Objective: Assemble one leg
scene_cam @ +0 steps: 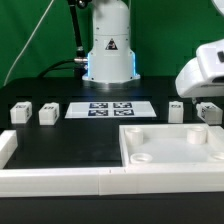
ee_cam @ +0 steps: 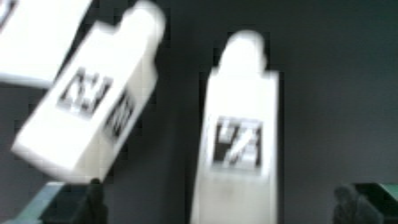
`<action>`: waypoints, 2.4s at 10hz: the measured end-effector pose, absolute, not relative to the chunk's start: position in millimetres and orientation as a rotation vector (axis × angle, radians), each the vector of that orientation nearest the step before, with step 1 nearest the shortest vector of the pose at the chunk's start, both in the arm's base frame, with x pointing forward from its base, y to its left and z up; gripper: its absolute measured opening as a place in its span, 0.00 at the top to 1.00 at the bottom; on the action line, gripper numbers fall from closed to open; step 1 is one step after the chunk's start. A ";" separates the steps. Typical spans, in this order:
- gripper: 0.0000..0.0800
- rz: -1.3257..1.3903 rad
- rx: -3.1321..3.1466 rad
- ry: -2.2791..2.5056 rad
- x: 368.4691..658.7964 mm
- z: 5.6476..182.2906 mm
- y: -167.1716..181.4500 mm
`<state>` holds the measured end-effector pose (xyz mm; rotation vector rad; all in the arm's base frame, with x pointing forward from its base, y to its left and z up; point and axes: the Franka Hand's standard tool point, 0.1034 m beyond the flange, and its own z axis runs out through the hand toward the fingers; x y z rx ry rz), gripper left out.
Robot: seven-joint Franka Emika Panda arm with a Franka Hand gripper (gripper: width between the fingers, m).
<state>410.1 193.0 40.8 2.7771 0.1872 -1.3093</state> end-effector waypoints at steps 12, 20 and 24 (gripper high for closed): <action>0.64 -1.366 2.757 0.180 399.5 7.1 194.4; 0.64 -1.325 2.784 0.170 418.0 56.8 190.7; 0.64 -1.246 2.817 0.160 423.2 87.4 183.7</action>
Offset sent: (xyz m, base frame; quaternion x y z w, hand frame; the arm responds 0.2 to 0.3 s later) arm -0.0123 -0.0007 -0.0232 -0.0014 0.0025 0.0084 1.0000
